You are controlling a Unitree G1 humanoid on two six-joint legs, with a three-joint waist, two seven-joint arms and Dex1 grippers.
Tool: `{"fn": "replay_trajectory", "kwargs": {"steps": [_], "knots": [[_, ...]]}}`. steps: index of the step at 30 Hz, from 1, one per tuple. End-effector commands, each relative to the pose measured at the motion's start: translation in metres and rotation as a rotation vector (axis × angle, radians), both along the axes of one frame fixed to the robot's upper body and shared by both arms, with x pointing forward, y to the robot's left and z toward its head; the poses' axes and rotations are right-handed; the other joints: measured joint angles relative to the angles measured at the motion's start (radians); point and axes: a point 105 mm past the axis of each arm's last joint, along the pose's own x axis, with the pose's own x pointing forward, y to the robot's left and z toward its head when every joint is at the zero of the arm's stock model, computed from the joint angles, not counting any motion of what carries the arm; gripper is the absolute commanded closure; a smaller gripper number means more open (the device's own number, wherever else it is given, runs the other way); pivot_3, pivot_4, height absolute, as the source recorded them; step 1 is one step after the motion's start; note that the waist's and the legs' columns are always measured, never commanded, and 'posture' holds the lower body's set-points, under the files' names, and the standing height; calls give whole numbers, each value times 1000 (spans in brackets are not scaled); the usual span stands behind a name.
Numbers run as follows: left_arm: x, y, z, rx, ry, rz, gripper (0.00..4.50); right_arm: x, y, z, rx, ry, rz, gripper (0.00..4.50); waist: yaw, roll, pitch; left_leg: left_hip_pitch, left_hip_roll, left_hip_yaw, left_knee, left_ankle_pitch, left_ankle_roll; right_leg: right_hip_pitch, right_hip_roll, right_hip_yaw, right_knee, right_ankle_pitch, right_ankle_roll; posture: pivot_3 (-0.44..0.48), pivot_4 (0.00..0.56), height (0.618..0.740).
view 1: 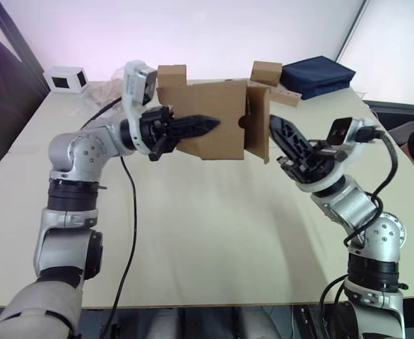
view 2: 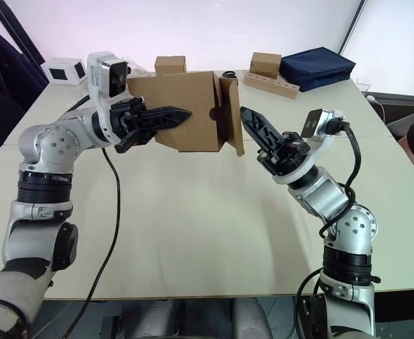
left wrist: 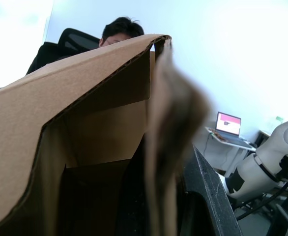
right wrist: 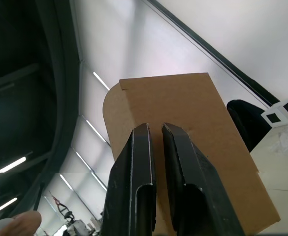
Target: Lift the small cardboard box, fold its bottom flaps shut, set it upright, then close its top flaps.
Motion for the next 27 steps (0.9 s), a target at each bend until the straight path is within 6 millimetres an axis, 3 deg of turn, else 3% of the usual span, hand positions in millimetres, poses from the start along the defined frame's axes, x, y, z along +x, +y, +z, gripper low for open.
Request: {"fn": "replay_trajectory", "kwargs": {"steps": [1, 10, 12, 16, 27], "knots": [[-5, 1, 16, -22, -55, -11, 4500, -3, 3, 10, -33, -63, -36, 4131, 0, 0, 0, 0, 0, 0, 0, 0, 0, 0, 0, 0, 0, 0, 0, 0, 150, 740], [-3, 1, 16, -27, -43, -9, 4500, -10, 6, 13, -43, -109, -43, 4131, 0, 0, 0, 0, 0, 0, 0, 0, 0, 0, 0, 0, 0, 0, 0, 0, 150, 740], [-3, 1, 17, -29, -42, -9, 4500, -11, 8, 12, -45, -113, -42, 3640, 0, 0, 0, 0, 0, 0, 0, 0, 0, 0, 0, 0, 0, 0, 0, 0, 150, 740], [-2, 1, 18, -33, -41, -9, 4500, -14, 4, 12, -14, -108, -23, 2205, 0, 0, 0, 0, 0, 0, 0, 0, 0, 0, 0, 0, 0, 0, 0, 0, 150, 740], [-1, 1, 19, -34, -36, -7, 4500, -11, 8, 8, -37, -104, -29, 2205, -1, 0, 0, 0, 0, 0, 0, 0, 0, 0, 0, 0, 0, 0, 0, 0, 150, 740]]}}
